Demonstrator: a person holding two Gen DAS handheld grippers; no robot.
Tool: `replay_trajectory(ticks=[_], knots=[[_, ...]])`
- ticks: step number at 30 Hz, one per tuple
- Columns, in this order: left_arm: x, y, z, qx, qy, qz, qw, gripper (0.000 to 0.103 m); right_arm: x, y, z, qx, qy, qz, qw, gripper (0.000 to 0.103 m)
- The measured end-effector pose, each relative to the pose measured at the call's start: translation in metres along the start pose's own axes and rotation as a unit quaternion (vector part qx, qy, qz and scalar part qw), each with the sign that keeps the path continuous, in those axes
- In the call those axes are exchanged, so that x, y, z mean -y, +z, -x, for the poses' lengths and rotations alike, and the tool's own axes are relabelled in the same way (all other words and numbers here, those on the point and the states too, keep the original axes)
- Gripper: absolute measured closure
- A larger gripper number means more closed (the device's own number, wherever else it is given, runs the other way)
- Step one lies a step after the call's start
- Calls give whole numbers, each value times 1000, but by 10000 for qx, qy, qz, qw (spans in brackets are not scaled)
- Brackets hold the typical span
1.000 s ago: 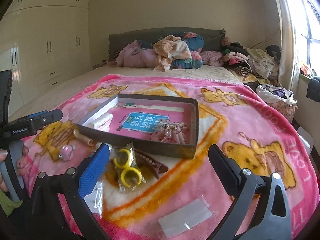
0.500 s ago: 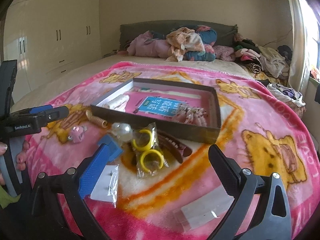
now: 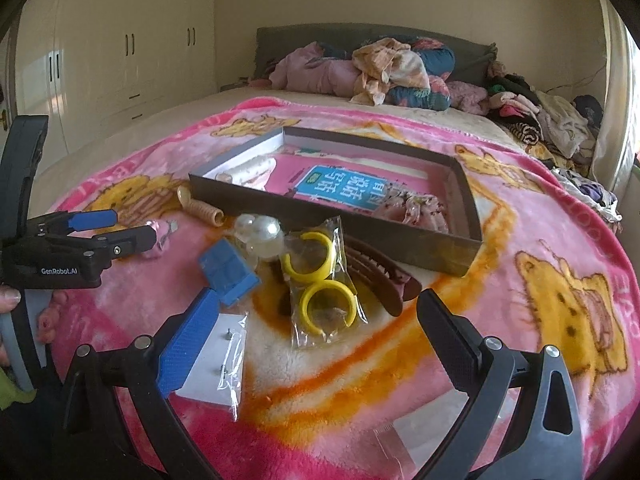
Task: Organize jewelry
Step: 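Grasp the pink pompom keychain with the left tool while the right tool grasps the yellow bangle bag, then carry the pompom keychain and bangle bag over the box with both tools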
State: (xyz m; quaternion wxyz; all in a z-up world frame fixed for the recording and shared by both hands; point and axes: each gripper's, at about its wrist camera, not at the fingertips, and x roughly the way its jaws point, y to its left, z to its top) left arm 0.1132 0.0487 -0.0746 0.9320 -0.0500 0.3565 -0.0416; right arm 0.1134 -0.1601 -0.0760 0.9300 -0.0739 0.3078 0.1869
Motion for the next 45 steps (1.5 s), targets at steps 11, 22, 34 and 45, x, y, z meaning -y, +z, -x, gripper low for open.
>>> replay_trajectory(ticks=[11,22,34,45], knots=[[-1,3,-11,23,-18,65,10000,14,-9,10,-35,-292,-212,404,9985,23],[3,4,-23,-139,-142,56,9998,62,-12,4,-49,-491,-242,403,9977,58],[5,7,-14,-52,-297,23,9995,69,12,-4,-20,-347,6,-323,9989,59],[29,18,10,204,-602,-101,9979,69,26,-4,14,-66,0,-559,9984,59]])
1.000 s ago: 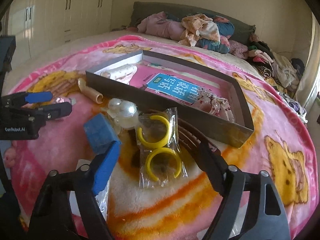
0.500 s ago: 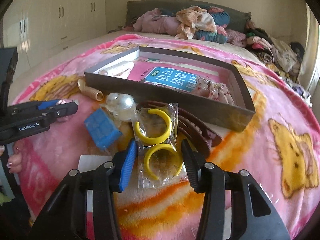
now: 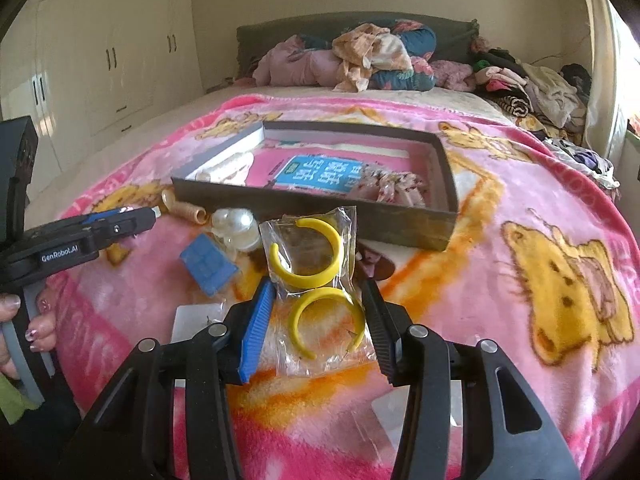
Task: Organize jewelry
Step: 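Carry the pompom keychain and bangle bag over the box with both tools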
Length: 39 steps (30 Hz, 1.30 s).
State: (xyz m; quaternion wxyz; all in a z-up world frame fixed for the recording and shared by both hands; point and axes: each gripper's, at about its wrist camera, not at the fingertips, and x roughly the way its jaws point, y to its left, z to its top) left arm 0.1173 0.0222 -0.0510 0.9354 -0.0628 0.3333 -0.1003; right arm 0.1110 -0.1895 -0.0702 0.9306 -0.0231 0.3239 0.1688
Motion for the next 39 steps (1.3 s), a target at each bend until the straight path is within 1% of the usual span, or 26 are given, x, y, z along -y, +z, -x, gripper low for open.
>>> replay_trajectory(ticks=[6,16,31,39], knots=[[22,9,0,63,-197,-182,9996,69,17,8,14,157,-88,-219,9996,59],[42,23,-7,132,-339,-290,9989,69,42,21,20,295,-249,-431,9983,59],[65,60,-36,234,-405,-402,9981,69,60,54,10,460,-350,-449,9973,59],[76,80,-52,283,-333,-518,9977,69,69,67,4,555,-376,-473,9966,59]])
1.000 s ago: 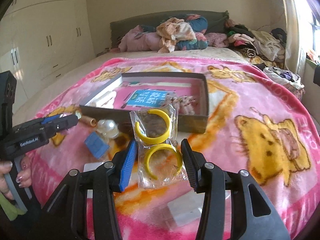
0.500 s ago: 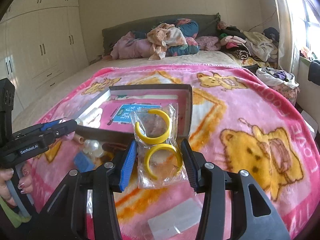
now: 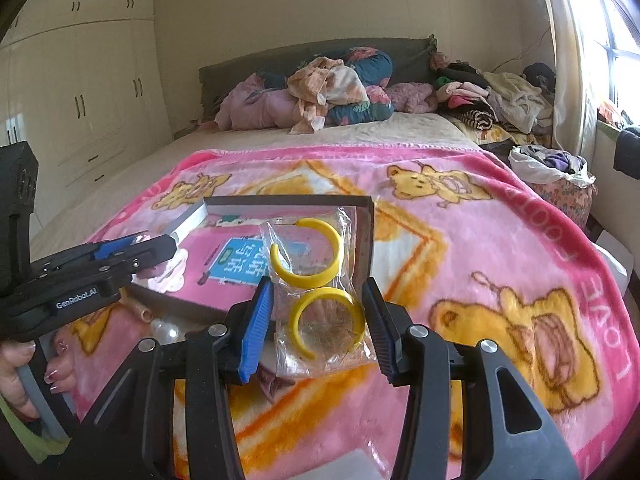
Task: Organize jewelry
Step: 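Carry the pompom keychain and bangle bag over the box with both tools, then open the left tool to drop the pompom while the right tool drops the bangle bag in the box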
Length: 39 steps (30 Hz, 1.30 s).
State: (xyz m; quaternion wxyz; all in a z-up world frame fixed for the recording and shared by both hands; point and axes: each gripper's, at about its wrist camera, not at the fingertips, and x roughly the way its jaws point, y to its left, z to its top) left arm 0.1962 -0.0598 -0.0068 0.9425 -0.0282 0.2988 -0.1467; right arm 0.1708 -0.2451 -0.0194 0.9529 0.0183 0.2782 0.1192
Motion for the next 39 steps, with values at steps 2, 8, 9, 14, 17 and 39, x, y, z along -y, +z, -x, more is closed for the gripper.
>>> replay_trajectory(ticks=[2,8,9,14,17,39], knots=[[1,2,-4,-26,32,-19,10000,69,2,4,-3,11,-6,4,10000,59],[1,5,-22,-181,114,-24,9998,69,7,13,-14,-3,-1,7,10000,59],[1,5,-26,-227,114,-19,9997,69,8,14,-16,-11,-5,6,10000,59],[1,6,-41,-381,179,-55,9991,69,10,19,-30,-104,-16,24,9999,59],[-1,7,-51,-467,218,-61,9987,69,12,21,-41,-176,-31,47,9998,59],[-18,-1,-94,-1160,297,-73,9928,69,12,25,-125,-1124,74,-167,9935,58]])
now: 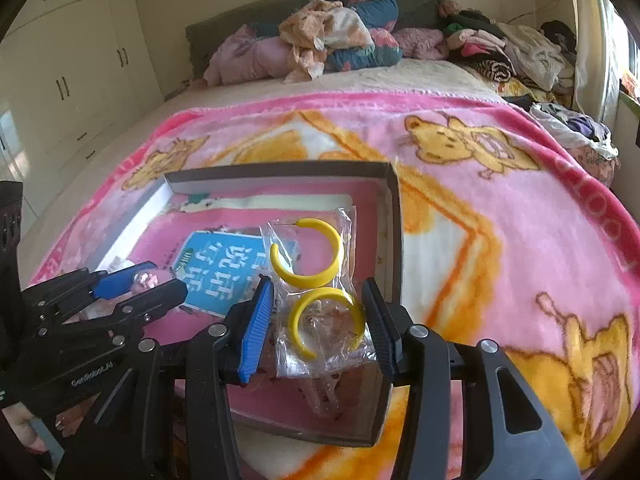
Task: Organize jewelry
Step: 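Open the left tool to drop the pompom while the right tool drops the bangle bag in the box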
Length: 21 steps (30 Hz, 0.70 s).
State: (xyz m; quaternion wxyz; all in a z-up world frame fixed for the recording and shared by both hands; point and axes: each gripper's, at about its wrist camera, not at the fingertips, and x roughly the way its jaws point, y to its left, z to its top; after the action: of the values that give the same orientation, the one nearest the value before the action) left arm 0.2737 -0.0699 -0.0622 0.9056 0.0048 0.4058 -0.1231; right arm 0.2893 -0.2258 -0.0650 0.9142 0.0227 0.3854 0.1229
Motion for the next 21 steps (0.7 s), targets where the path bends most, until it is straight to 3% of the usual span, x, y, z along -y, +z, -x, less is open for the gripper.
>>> replay_trajectory(ticks=[5,9,13,15,21], knots=[[0,-4,-5,-66,-29,-19,10000,69,1,-3,-3,7,-13,-39,10000,57],[-3,-5,-5,-50,-58,11,10000,69,2,-4,2,129,-36,-43,9999,47],[-6,-6,-2,3,-75,71,9999,68,1,-6,12,286,-9,-33,9996,44],[-7,-7,1,56,-64,120,9999,63,1,-8,20,410,-51,-53,9991,35],[-11,-9,22,309,-34,238,9992,46,-1,-17,48,732,-195,19,9971,22]])
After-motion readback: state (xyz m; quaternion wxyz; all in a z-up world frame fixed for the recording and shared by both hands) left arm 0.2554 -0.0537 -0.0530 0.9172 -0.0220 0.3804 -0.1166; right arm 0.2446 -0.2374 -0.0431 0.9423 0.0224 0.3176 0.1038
